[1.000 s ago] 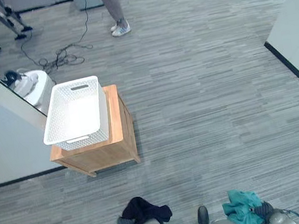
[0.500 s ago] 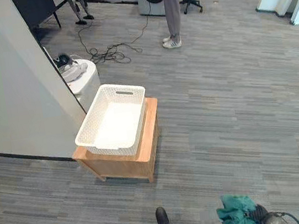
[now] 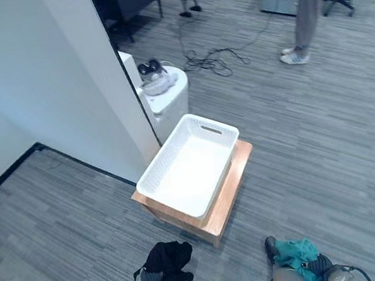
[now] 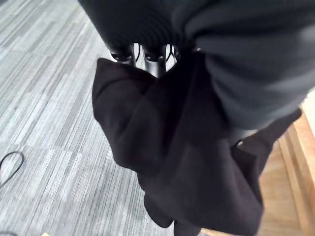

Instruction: Tidy up the quilt and then pick up the clothes from the bed and put them into the laundry hamper.

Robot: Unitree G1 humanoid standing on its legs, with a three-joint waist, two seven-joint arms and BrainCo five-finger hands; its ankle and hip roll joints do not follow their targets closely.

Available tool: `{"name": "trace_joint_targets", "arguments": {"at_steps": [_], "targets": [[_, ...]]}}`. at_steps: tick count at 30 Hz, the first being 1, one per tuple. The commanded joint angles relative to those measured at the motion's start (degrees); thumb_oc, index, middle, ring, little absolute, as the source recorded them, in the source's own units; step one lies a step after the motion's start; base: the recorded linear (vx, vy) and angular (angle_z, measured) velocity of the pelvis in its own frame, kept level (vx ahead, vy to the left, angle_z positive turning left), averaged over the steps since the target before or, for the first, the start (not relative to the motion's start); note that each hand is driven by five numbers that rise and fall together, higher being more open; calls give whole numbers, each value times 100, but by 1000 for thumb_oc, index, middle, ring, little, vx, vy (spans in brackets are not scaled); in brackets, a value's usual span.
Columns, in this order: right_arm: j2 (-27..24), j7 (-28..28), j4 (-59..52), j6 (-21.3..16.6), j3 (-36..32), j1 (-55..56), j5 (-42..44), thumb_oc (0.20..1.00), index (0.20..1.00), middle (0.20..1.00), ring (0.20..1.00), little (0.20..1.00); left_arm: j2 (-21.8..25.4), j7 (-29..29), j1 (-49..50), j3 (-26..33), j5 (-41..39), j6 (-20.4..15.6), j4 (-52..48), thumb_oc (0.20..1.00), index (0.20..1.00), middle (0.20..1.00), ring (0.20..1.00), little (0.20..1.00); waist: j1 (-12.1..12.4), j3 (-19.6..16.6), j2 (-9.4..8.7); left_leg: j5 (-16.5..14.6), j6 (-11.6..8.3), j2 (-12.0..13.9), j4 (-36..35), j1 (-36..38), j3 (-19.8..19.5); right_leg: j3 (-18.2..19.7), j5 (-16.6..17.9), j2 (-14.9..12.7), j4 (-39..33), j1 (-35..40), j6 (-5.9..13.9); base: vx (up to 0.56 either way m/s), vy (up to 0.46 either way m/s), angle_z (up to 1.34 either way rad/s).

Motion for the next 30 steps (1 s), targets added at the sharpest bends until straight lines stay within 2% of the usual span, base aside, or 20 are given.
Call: {"name": "trace_joint_targets", "arguments": {"at_steps": [1,2,3,4,5,6,7,9,11,12,13,14,15,17,18,21,23,25,28,30], "targets": [[-124,19,-53,0,55,-312,-193,200,200,200,200,200,85,138,207,112,-228,60,177,200,200,200,200,200,92,310,46,232,-682,1541,596,-141,941,-126,-1168,-109,760,-228,70,133,-354,55],[-196,-11,-98,-20,44,-307,-193,200,200,200,200,200,42,185,234,139,-287,64,183,200,200,200,200,200,69,336,45,539,-684,1651,856,-417,1114,-370,-1243,-131,745,-80,-16,58,-441,26],[-282,-13,-123,-32,9,-233,-210,200,200,200,200,200,23,136,330,197,-296,100,152,200,200,200,200,200,0,298,0,584,-597,1793,965,-602,2192,-979,-1443,-160,714,230,-135,30,-492,159],[-338,-33,-109,-40,-42,-184,-178,200,200,200,200,200,42,97,361,223,-265,112,120,200,200,200,200,200,-18,245,-39,282,-473,1632,1037,-707,2713,-1296,-1519,-167,648,362,-175,28,-426,212],[-364,-40,-89,-33,-85,-144,-159,200,200,200,200,200,44,73,384,230,-248,119,108,200,200,200,200,200,-15,219,-53,115,-424,1451,1163,-824,2812,-1412,-1525,-162,624,426,-182,-5,-296,237],[-467,-78,7,-37,-265,-105,-102,200,200,200,200,200,-35,32,402,185,-225,112,75,200,200,200,200,200,-12,162,-19,-54,-345,1020,1306,-1123,2999,-1679,-1561,-87,591,556,-220,-12,-148,113],[-469,-77,7,-37,-266,-104,-102,200,200,200,200,200,-36,32,403,184,-225,112,74,200,200,200,200,200,-19,160,-17,-57,-344,1020,1311,-1129,2991,-1687,-1562,-89,590,557,-219,54,-98,108],[-505,-77,84,-17,-401,-28,-115,200,200,200,200,200,-91,-38,485,119,-140,127,68,200,200,200,200,200,-67,95,152,-71,-346,893,579,-691,3215,-1955,-1740,22,816,657,-108,97,39,128],[-489,-94,35,-23,-449,-30,-71,200,200,200,200,200,-100,-66,503,84,-113,128,22,200,200,200,200,200,-56,58,159,-51,-296,809,473,-652,2981,-2041,-1766,8,994,650,-114,52,61,92],[-497,-145,-131,-76,-585,-64,96,200,200,200,200,200,-80,-139,490,8,-28,180,50,200,200,200,200,200,-72,89,135,-22,-186,753,154,-488,2726,-2254,-1688,-174,2120,376,33,20,49,47],[-498,-144,-132,-75,-587,-65,97,200,200,200,200,200,-80,-139,487,8,-28,181,50,200,200,200,200,200,-81,91,127,-19,-177,736,145,-486,2717,-2257,-1703,-195,2154,364,43,-64,90,62],[-572,-134,-725,-107,-598,-198,162,200,200,200,200,200,-2,-141,475,-27,35,196,-14,200,200,200,200,200,-203,245,78,103,-59,741,35,-426,2618,-1785,-1237,-127,2965,-164,232,-104,62,107],[-673,-161,-1005,-159,-606,-253,132,200,200,200,200,200,52,-150,484,-27,74,197,-27,200,200,200,200,200,-226,276,76,113,-68,748,-9,-396,2577,-1474,-1284,14,3144,-319,263,-104,43,109],[-1163,-365,-1789,-238,-824,-378,76,200,200,200,200,200,110,-140,505,-30,100,148,-103,200,200,200,200,200,-304,271,68,120,-96,719,-35,-411,2312,-737,-1535,381,2840,-323,214,4,-39,48],[-1295,-426,-1981,-251,-889,-400,46,200,200,200,200,200,122,-149,484,-22,95,137,-120,200,200,200,200,200,-311,255,60,125,-115,718,-35,-437,2274,-589,-1543,406,2638,-286,159,24,-102,53],[-2048,-682,-2796,-317,-1348,-517,-32,200,200,200,200,200,206,-161,391,-129,168,71,-153,200,200,200,200,200,-365,184,11,35,-221,729,-35,-522,1947,-49,-1506,93,1421,-2,60,49,-196,86],[-2589,-757,-3208,-319,-1612,-624,-122,200,200,200,200,200,300,-176,401,-125,214,68,-104,200,200,200,200,200,-367,132,-69,-64,-271,699,-35,-487,1733,254,-1282,-129,686,97,110,138,-223,77],[-2995,-796,-3558,-329,-1757,-850,-269,200,200,200,200,200,389,-194,493,-35,237,66,-29,200,200,200,200,200,-306,54,-166,-105,-340,675,-35,-427,1653,296,-1164,-272,385,226,210,125,-226,54],[-3387,-887,-4179,-353,-1661,-1290,-594,200,200,200,200,200,430,-165,638,176,176,82,7,200,200,200,200,200,-205,66,-260,-70,-447,826,-35,-308,1808,181,-896,-252,379,143,307,55,-297,24],[-3658,-1043,-4873,-395,-1600,-1695,-969,200,200,200,200,200,437,-108,712,293,115,66,-18,200,200,200,200,200,-138,58,-266,-49,-521,964,-35,-273,1955,93,-990,-182,268,177,325,34,-266,-19]]}}
